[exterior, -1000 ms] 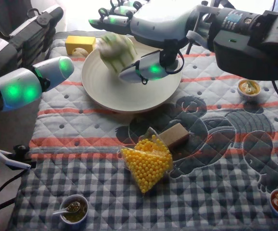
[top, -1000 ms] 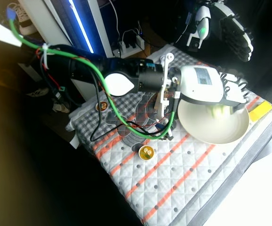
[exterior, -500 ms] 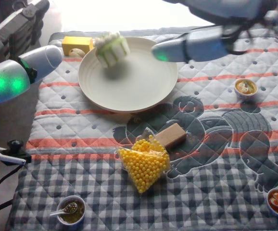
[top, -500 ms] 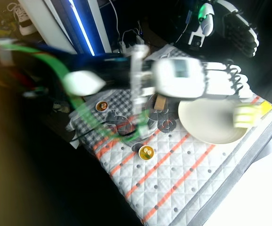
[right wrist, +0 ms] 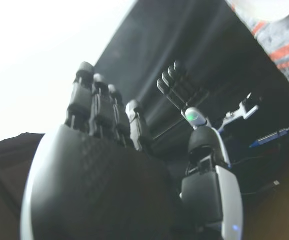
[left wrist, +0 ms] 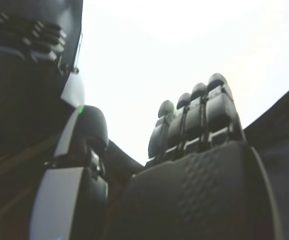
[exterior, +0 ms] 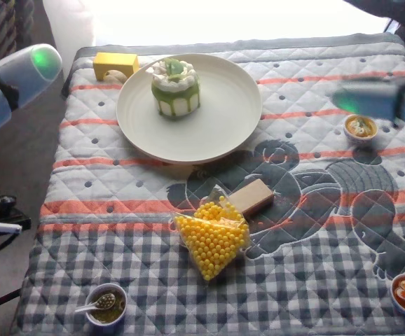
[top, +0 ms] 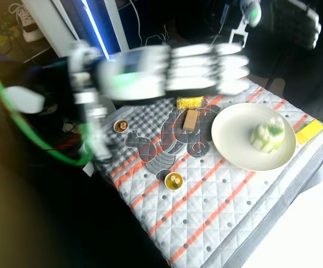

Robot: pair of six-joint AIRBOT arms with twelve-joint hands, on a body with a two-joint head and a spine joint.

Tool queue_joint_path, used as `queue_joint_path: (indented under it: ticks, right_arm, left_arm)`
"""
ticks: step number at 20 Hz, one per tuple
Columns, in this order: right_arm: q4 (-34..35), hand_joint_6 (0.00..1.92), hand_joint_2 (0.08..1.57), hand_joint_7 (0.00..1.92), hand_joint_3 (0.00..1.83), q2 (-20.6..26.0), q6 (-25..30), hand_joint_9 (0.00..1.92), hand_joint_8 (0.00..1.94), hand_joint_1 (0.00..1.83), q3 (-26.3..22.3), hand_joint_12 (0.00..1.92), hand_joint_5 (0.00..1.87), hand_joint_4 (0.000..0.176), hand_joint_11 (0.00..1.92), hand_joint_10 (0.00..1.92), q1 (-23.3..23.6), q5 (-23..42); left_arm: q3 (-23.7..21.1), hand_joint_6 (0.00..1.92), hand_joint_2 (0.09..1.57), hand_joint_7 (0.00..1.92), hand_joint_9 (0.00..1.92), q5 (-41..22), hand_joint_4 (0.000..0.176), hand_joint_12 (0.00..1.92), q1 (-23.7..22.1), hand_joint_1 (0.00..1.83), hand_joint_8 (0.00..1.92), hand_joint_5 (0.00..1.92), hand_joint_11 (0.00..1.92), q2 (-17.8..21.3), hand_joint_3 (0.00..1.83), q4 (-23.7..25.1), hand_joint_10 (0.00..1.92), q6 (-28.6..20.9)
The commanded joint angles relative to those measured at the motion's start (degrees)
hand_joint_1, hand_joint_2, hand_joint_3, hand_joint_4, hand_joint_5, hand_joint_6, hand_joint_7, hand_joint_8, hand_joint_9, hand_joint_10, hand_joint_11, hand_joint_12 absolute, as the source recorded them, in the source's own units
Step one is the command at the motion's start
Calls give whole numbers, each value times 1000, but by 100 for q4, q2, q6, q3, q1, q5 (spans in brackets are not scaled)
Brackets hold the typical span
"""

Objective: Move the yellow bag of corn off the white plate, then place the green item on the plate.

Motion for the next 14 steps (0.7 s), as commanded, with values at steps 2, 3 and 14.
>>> queue_joint_path:
  ticks: [2, 3, 14]
  right_arm:
    - [371, 0, 1118, 0, 0, 167, -76, 0, 0, 387, -149, 0, 0, 51, 0, 0, -370, 1298]
    - [486, 0, 1096, 0, 0, 206, -113, 0, 0, 495, -188, 0, 0, 89, 0, 0, -515, 1425]
    - [1404, 0, 997, 0, 0, 593, -353, 0, 0, 471, -579, 0, 0, 72, 0, 0, -1685, 3099]
  left_arm:
    - [-45, 0, 1228, 0, 0, -1107, 141, 0, 109, 632, 0, 0, 0, 86, 0, 13, 0, -90]
    - [-62, 0, 1214, 0, 0, -1206, 139, 0, 164, 597, 0, 0, 0, 94, 0, -11, 0, -105]
    - [-96, 0, 1169, 0, 0, -2199, 176, 0, 461, 472, 0, 0, 0, 244, 0, -104, 0, -452]
